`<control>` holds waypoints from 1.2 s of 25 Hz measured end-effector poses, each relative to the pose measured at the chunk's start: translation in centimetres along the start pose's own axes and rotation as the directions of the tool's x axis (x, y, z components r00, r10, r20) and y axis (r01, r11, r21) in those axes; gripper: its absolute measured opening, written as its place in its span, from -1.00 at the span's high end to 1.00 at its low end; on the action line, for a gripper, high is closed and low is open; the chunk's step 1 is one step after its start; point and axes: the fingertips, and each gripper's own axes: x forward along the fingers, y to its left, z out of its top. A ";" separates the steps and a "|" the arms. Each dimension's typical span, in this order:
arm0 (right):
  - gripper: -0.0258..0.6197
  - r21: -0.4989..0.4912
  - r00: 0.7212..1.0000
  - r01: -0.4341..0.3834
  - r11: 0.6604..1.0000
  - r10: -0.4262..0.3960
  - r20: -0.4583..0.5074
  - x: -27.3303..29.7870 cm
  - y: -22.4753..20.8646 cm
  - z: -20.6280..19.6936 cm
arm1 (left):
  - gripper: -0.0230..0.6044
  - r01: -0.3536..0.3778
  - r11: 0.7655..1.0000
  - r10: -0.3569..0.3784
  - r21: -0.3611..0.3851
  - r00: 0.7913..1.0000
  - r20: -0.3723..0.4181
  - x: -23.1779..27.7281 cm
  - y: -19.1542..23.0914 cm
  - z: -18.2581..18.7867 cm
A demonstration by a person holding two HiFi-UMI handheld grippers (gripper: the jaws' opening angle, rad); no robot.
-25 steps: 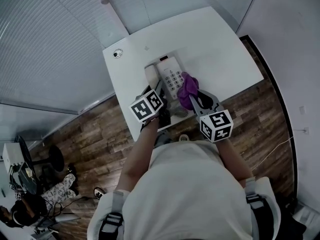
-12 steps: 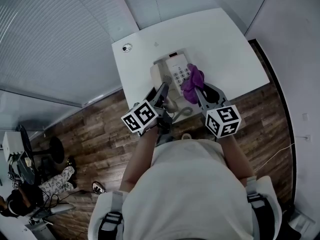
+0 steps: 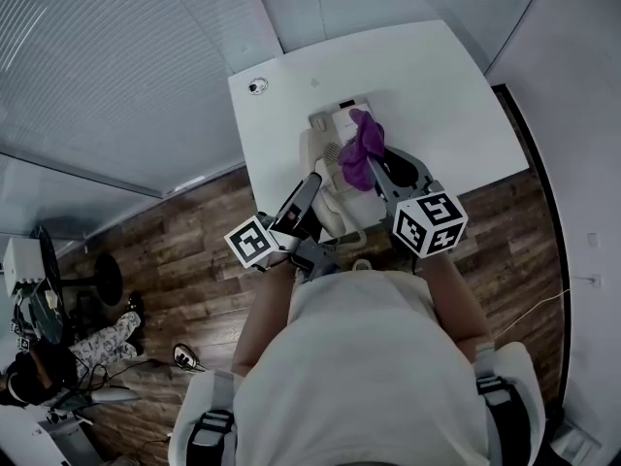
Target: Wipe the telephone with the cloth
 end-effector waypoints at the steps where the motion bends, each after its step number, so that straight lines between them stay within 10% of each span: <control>1: 0.67 -0.001 1.000 -0.012 1.000 0.012 0.001 0.3 0.4 0.2 | 0.20 0.021 1.000 -0.021 -0.005 1.000 -0.003 -0.4 -0.3 0.0; 16: 0.67 -0.036 0.987 -0.158 0.987 0.158 0.007 3.9 4.5 2.4 | 0.20 0.258 0.962 -0.262 -0.091 0.965 -0.029 -1.7 -4.1 0.2; 30: 0.67 -0.076 0.967 -0.254 0.964 0.255 0.005 3.3 7.2 2.6 | 0.21 0.280 0.954 -0.285 -0.105 0.958 -0.033 -1.5 -4.8 0.3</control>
